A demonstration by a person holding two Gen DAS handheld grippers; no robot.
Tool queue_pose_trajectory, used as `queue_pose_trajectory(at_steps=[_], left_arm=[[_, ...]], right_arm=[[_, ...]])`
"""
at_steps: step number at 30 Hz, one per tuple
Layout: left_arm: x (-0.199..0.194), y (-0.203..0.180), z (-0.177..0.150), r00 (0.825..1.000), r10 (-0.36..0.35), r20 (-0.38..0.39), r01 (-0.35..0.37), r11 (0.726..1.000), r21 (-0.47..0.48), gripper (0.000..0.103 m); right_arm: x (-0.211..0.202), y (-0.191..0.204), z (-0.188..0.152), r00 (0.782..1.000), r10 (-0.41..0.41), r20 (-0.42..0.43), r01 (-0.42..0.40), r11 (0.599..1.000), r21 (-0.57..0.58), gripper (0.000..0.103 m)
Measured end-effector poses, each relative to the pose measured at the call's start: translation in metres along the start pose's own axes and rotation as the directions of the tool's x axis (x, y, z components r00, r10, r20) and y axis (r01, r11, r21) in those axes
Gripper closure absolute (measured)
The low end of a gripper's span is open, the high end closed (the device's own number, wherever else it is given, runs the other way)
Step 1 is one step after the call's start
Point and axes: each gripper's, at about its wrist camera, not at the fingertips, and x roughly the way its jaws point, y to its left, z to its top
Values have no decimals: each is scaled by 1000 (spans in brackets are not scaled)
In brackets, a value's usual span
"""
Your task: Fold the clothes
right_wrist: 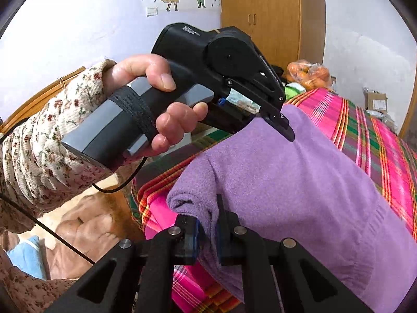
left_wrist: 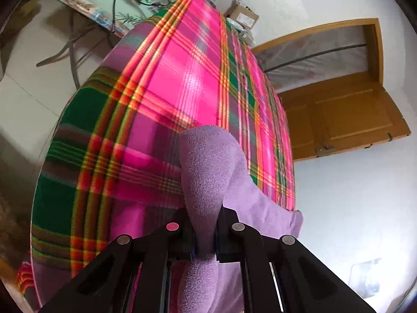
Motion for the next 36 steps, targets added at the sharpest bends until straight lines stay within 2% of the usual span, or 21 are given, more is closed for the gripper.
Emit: queue_pose_trajectory(at_steps=[6, 8, 12, 14, 18, 19, 21, 24, 28, 29, 36], left_arm=[[4, 4, -2, 999, 42, -4, -42, 999, -35, 93], [2, 5, -2, 998, 69, 4, -69, 997, -44, 80], [-12, 8, -3, 992, 116, 40, -112, 990, -82, 80], [-23, 7, -7, 987, 139, 75, -132, 987, -94, 80], [-48, -9, -18, 969, 174, 176, -163, 984, -71, 80], [-52, -15, -21, 965, 173, 196, -164, 985, -61, 77], [-52, -28, -26, 963, 157, 217, -152, 988, -41, 73], [-46, -47, -37, 969, 127, 211, -131, 991, 3, 73], [-20, -78, -53, 977, 112, 180, -129, 988, 87, 73], [-11, -86, -59, 979, 111, 169, -131, 985, 110, 67], [55, -133, -86, 996, 84, 35, -90, 966, 244, 65]], right_arm=[[7, 1, -3, 999, 20, -35, -19, 1000, 10, 86], [8, 0, -4, 999, 30, -44, -29, 999, 20, 86], [-2, -8, -6, 997, 67, -33, -65, 996, 54, 85], [-12, -14, -8, 996, 86, -16, -84, 994, 73, 85], [-39, -30, -12, 994, 94, 47, -99, 989, 106, 77], [-46, -35, -13, 994, 87, 63, -94, 989, 116, 77], [-58, -47, -18, 994, 57, 90, -70, 987, 147, 77], [-77, -66, -26, 992, 8, 126, -33, 980, 196, 77], [-96, -95, -45, 988, -97, 122, 61, 961, 271, 77], [-100, -103, -50, 985, -129, 113, 91, 953, 290, 77], [-126, -160, -101, 953, -301, 35, 253, 855, 453, 77]])
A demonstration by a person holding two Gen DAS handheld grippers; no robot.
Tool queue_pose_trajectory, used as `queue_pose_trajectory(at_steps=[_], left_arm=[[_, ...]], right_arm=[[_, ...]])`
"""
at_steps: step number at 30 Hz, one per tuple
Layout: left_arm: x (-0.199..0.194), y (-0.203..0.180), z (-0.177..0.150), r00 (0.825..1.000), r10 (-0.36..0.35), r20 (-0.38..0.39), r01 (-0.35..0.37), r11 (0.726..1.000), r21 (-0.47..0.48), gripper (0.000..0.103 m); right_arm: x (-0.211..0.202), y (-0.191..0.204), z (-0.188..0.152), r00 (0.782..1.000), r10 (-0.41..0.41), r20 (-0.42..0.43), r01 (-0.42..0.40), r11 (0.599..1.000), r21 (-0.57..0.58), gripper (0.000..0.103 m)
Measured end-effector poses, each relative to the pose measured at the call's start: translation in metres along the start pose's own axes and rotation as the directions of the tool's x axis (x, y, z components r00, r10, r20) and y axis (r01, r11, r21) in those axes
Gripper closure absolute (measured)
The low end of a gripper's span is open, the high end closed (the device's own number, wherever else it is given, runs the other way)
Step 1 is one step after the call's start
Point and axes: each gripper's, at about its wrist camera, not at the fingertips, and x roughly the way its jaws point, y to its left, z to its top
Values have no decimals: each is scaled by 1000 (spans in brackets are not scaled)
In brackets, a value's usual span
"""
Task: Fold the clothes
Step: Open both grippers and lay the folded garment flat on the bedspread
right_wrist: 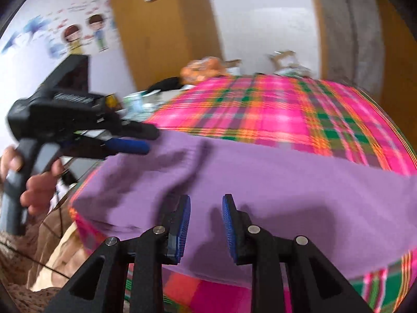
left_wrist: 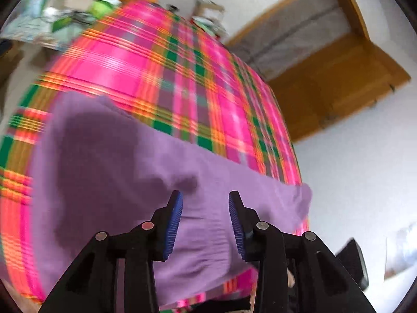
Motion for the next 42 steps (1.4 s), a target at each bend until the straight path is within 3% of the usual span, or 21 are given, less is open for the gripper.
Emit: queue_pose_trajectory(at_steps=[7, 13, 16, 22, 26, 32, 36, 42], left_arm=[[57, -31, -11, 994, -22, -107, 26, 999, 35, 65], [80, -40, -13, 989, -35, -145, 38, 999, 18, 65], [88, -43, -15, 987, -39, -155, 42, 999, 18, 65], [107, -58, -17, 987, -17, -159, 26, 998, 55, 65], [115, -68, -14, 985, -14, -174, 28, 997, 78, 65], [133, -76, -11, 978, -22, -208, 39, 996, 80, 64], [139, -78, -8, 976, -25, -214, 42, 996, 76, 64], [143, -80, -4, 975, -32, -218, 49, 996, 72, 64]], right_arm=[[-14, -60, -18, 988, -156, -9, 157, 984, 89, 77], [-45, -113, -30, 977, -205, 53, 186, 952, 245, 77], [-69, -143, -39, 955, -280, 100, 231, 911, 343, 77], [-104, -194, -50, 881, -458, 116, 352, 800, 485, 75], [-109, -225, -54, 883, -460, 95, 341, 767, 543, 72], [-93, -245, -43, 900, -432, 62, 335, 775, 537, 72], [-85, -244, -27, 892, -444, 81, 354, 799, 486, 88], [-64, -237, -1, 901, -426, 84, 360, 842, 402, 89]])
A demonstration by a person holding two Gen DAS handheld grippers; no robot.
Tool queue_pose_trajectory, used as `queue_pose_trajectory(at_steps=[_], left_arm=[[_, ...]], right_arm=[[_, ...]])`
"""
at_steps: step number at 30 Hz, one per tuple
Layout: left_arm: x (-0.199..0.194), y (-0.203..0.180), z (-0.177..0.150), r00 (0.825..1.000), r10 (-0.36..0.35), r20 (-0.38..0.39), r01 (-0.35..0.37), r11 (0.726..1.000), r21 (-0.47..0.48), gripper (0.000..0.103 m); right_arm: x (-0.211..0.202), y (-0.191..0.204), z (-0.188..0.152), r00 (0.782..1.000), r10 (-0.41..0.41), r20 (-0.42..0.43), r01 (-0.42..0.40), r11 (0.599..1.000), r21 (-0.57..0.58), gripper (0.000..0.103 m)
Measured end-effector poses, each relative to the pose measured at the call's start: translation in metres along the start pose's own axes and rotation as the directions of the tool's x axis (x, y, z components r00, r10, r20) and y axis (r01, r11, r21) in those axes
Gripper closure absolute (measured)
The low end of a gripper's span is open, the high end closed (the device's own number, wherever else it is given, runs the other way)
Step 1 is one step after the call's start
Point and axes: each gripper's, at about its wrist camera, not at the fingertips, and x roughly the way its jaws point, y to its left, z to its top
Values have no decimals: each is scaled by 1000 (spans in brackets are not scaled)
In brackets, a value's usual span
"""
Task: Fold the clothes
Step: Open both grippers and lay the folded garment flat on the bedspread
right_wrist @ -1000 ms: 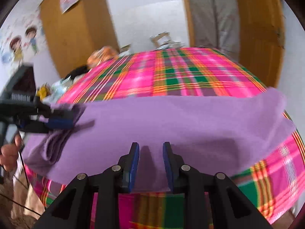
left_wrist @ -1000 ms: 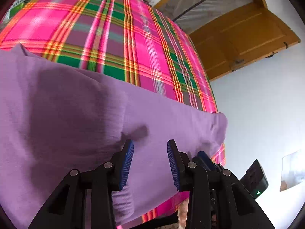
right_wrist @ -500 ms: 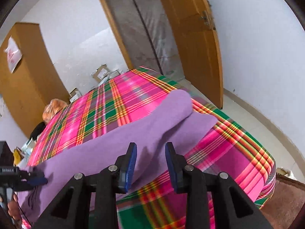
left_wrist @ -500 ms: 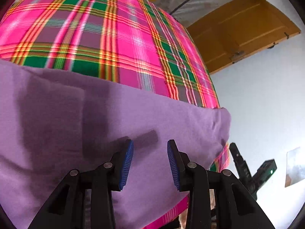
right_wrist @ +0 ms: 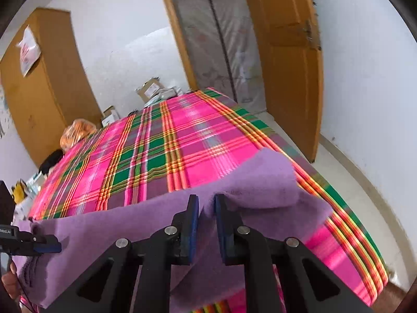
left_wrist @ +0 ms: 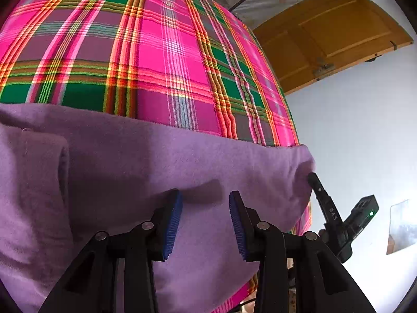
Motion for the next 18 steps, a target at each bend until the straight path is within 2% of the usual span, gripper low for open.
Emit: queue_pose_trajectory(at_steps=[5, 8, 11, 14, 18], left_arm=[[1, 2, 2, 1000, -19, -1, 19, 1000, -6, 64], [2, 4, 3, 999, -40, -1, 40, 999, -17, 64], [3, 7, 4, 998, -60, 0, 60, 998, -20, 64], [3, 8, 5, 997, -77, 2, 77, 997, -14, 64], [3, 9, 5, 996, -91, 4, 91, 996, -10, 64]], right_arm=[[29, 19, 6, 995, 51, -88, -55, 997, -51, 87], [33, 22, 6, 993, 39, -109, -47, 996, -73, 85], [19, 14, 8, 999, 7, -49, -9, 999, -45, 85], [-1, -2, 10, 997, -68, 27, 68, 998, 15, 85], [-12, -32, 14, 986, -160, 46, 153, 981, 120, 84]])
